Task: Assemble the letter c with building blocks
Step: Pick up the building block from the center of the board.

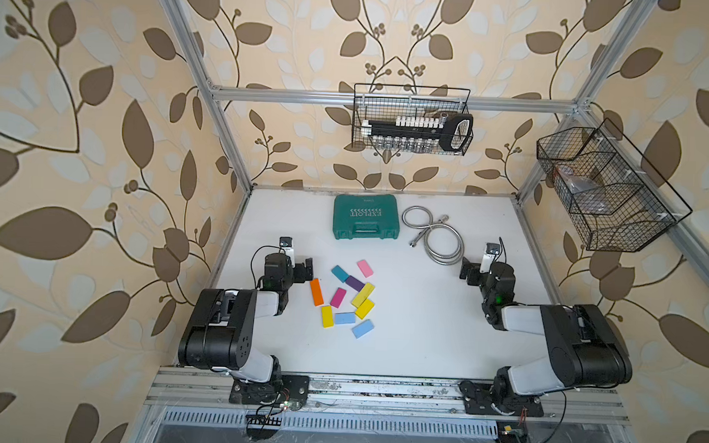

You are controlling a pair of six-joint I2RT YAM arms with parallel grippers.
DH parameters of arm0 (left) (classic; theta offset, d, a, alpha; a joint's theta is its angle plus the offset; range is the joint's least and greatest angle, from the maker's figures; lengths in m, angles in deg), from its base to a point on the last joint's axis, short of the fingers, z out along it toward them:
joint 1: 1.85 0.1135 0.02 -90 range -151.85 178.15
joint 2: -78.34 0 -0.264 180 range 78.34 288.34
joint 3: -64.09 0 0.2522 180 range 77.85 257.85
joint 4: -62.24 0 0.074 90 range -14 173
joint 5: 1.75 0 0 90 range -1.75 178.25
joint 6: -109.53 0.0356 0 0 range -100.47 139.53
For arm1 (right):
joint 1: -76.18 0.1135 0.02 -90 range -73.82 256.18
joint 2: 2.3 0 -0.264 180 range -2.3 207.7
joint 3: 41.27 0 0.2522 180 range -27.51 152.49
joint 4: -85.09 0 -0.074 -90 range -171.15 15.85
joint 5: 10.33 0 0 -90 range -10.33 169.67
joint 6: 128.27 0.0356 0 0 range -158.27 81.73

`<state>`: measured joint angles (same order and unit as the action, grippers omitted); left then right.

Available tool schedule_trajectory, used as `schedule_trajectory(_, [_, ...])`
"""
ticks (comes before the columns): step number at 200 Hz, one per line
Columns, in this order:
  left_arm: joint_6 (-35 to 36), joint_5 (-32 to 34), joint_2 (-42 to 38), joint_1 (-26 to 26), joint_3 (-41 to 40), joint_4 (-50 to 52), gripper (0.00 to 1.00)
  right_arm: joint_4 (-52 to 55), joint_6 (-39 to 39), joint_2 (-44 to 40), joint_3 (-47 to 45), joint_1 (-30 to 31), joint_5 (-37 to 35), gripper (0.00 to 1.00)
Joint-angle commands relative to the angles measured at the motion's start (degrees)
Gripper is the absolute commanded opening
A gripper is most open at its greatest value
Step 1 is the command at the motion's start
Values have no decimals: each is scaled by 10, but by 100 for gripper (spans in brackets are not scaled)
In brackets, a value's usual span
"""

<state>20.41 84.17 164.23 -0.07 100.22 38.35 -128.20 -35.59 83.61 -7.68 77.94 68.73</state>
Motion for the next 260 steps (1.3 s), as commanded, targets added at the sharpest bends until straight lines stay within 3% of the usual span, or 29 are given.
schedule_trajectory(1, [-7, -6, 2, -6, 14, -18, 99, -7, -5, 3, 10, 2, -8, 98])
schedule_trajectory(147, [-5, -5, -3, -6, 10, -22, 99, -10, -5, 1, 8, 2, -9, 98])
schedule_trajectory(160, [-6, -5, -3, -6, 10, -22, 99, 3, 12, -17, 9, 3, -53, 98])
schedule_trajectory(193, [-5, -7, -7, -7, 7, -26, 99, -17, 15, -33, -12, 0, -52, 98])
schedule_trajectory(219, [-10, 8, -28, -7, 71, 104, 99, -17, 13, -38, -11, 0, -51, 98])
schedule_trajectory(242, [-19, 30, -76, -7, 92, 154, 99, 169, 9, -110, 66, 0, -46, 98])
schedule_trajectory(260, [-37, 50, -103, -6, 101, 174, 99, 227, 18, -156, 96, 0, -44, 99])
